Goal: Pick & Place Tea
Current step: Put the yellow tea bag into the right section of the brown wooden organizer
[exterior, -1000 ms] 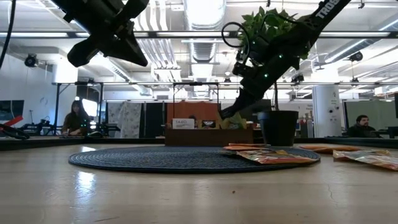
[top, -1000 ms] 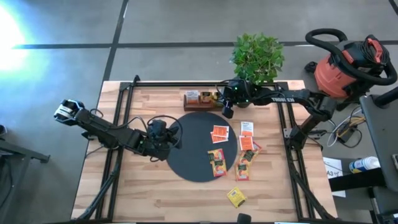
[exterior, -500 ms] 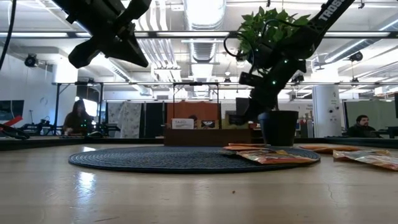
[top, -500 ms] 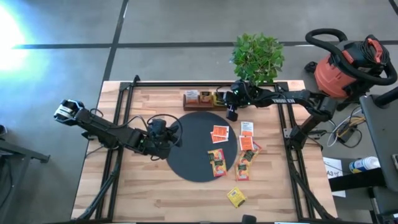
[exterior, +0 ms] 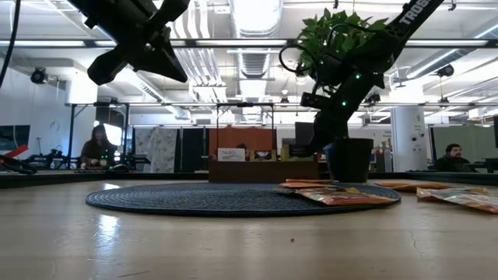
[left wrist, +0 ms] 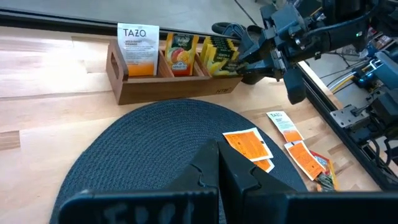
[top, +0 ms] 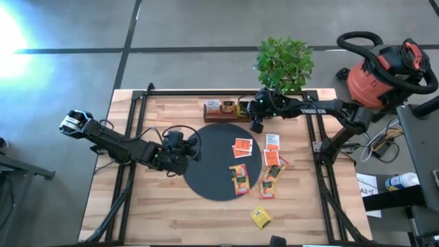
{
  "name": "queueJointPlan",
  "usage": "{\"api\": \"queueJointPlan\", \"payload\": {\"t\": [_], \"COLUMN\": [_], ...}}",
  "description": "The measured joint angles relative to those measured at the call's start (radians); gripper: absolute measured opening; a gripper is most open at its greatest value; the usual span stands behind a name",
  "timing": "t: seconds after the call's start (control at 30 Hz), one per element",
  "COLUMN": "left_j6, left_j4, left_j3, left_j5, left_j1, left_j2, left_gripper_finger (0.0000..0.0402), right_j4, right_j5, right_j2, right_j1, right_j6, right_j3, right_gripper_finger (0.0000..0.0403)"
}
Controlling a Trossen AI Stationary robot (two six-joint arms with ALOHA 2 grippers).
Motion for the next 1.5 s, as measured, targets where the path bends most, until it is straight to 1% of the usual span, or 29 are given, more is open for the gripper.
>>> {"api": "queueJointPlan", "payload": {"t": [0.07,0.2,0.23,0.33,0.4,0.57,0.73,0.77,0.83,0.93,1.03,1.1,1.17,1.23,1.37,1.47,1.5], "left_j6": [0.0,0.0,0.0,0.002,0.011,0.031,0.043,0.052,0.073,0.141,0.228,0.288,0.342,0.373,0.374,0.327,0.312], "left_j4": [0.003,0.003,0.003,0.003,0.003,0.002,0.002,0.002,0.003,0.027,0.102,0.206,0.33,0.462,0.671,0.706,0.71], "left_j3": [0.0,0.0,0.0,0.0,0.0,0.0,0.0,0.0,0.0,0.0,-0.006,-0.017,-0.031,-0.039,-0.04,-0.02,-0.013], "left_j5": [0.0,0.001,0.001,0.002,0.002,0.002,0.002,0.003,0.02,0.086,0.197,0.293,0.389,0.461,0.524,0.553,0.576], "left_j1": [0.0,0.0,0.0,0.0,0.0,0.0,0.001,0.001,0.001,0.002,0.002,0.002,0.004,0.005,0.017,0.022,0.024], "left_j2": [0.0,0.0,0.0,0.0,0.0,0.0,0.0,0.0,0.0,0.009,0.039,0.079,0.136,0.209,0.358,0.442,0.459], "left_gripper_finger": [0.0,0.0,0.0,0.0,0.0,0.0,0.0,0.0,0.0,0.0,0.0,0.0,0.0,0.0,0.0,0.0,0.0], "right_j4": [0.001,0.004,0.005,0.007,0.004,0.006,-0.039,-0.062,-0.108,-0.185,-0.243,-0.27,-0.26,-0.238,-0.187,-0.189,-0.191], "right_j5": [0.051,0.221,0.248,0.252,0.221,0.089,-0.17,-0.203,-0.235,-0.24,-0.257,-0.317,-0.386,-0.409,-0.413,-0.406,-0.405], "right_j2": [-0.007,-0.035,-0.047,-0.085,-0.11,-0.173,-0.191,-0.189,-0.183,-0.18,-0.18,-0.179,-0.176,-0.171,-0.136,-0.1,-0.095], "right_j1": [0.001,0.011,0.013,0.02,0.026,0.05,0.105,0.124,0.172,0.253,0.333,0.372,0.406,0.441,0.507,0.558,0.578], "right_j6": [0.015,0.046,0.049,0.052,0.063,0.104,0.146,0.16,0.187,0.22,0.272,0.329,0.415,0.513,0.664,0.725,0.739], "right_j3": [0.001,0.001,0.001,0.001,0.001,0.001,0.001,0.001,0.0,-0.001,-0.006,-0.014,-0.032,-0.056,-0.092,-0.109,-0.116], "right_gripper_finger": [0.0113,0.0138,0.0141,0.0146,0.0145,0.0137,0.0129,0.0127,0.0125,0.0123,0.0124,0.0125,0.0124,0.0121,0.0116,0.0112,0.011]}}
